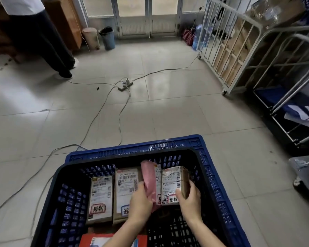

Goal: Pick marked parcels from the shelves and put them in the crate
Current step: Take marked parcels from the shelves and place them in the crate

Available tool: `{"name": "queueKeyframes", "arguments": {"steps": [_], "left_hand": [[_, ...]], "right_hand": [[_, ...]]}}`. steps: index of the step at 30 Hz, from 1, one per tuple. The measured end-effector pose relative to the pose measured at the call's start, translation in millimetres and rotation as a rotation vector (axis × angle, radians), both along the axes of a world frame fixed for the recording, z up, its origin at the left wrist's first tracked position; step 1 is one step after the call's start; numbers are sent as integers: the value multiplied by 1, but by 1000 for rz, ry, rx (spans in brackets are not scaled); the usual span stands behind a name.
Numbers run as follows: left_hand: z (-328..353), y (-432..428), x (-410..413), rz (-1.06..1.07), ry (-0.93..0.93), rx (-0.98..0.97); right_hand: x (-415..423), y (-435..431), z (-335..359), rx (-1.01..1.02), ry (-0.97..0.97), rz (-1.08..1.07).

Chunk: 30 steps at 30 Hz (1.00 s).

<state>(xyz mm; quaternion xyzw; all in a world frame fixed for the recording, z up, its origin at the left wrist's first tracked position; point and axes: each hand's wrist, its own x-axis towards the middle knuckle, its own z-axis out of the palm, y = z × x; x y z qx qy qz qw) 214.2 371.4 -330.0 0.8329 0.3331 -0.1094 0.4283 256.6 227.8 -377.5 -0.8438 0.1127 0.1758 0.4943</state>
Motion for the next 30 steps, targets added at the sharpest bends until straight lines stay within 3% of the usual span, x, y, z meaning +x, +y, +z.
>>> {"name": "queueKeyframes", "arguments": {"steps": [6,17,20,25,30], "left_hand": [[-2,-13,8,-112,21,120],[7,26,-11,-16,-39,36],[10,43,-23,78,-67,-45],[13,74,-47,370,-87,-428],[11,81,-50,408,-99,-510]], "right_hand": [[6,-3,-13,53,12,13],[9,15,-25,320,159,40],[14,12,-27,327,221,76],[16,22,-28,291,271,140],[15,36,-17,252,261,172]]}}
